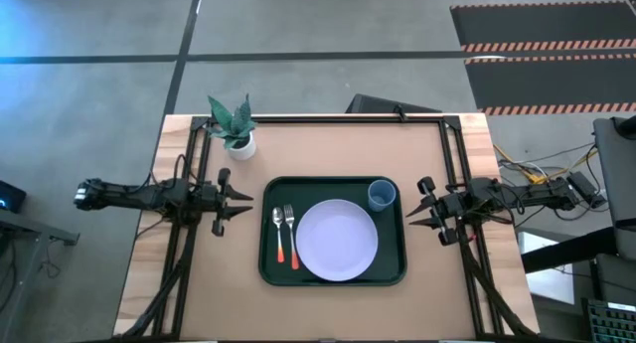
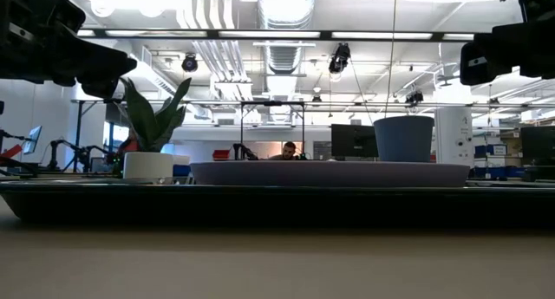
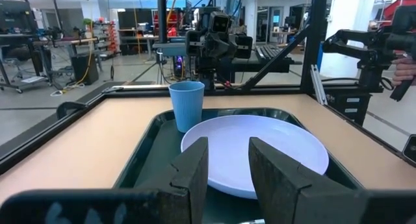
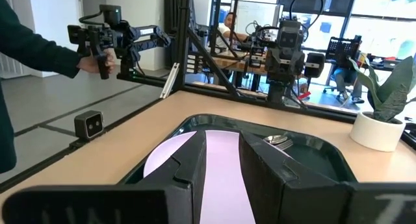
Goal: Pick and place plate/cup/fork/spoon on tray
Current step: Return to Home Position
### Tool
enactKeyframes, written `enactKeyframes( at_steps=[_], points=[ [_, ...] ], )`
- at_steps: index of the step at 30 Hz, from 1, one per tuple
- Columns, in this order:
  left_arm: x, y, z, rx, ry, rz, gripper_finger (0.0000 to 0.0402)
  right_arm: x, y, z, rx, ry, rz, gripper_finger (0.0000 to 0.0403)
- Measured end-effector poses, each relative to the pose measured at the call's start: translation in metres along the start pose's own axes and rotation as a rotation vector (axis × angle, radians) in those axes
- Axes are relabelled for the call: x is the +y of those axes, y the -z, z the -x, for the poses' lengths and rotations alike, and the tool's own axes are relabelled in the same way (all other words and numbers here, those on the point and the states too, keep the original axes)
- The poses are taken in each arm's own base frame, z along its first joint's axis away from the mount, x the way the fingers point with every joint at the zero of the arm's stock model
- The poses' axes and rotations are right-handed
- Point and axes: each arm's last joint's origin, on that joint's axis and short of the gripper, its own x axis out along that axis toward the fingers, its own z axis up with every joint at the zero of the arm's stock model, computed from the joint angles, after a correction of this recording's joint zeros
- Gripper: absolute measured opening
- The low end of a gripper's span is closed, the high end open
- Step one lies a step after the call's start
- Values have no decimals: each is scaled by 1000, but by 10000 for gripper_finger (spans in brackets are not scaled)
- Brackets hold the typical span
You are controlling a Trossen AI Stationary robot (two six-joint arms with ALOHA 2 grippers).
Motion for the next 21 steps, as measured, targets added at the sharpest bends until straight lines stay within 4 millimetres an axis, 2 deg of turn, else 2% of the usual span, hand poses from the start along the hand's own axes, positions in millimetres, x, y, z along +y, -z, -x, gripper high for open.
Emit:
enactKeyframes(
  at_steps=[21],
  points=[
    [0, 1, -2, 11, -1, 4, 93, 0, -1, 0, -16, 1, 19, 79]
  ],
)
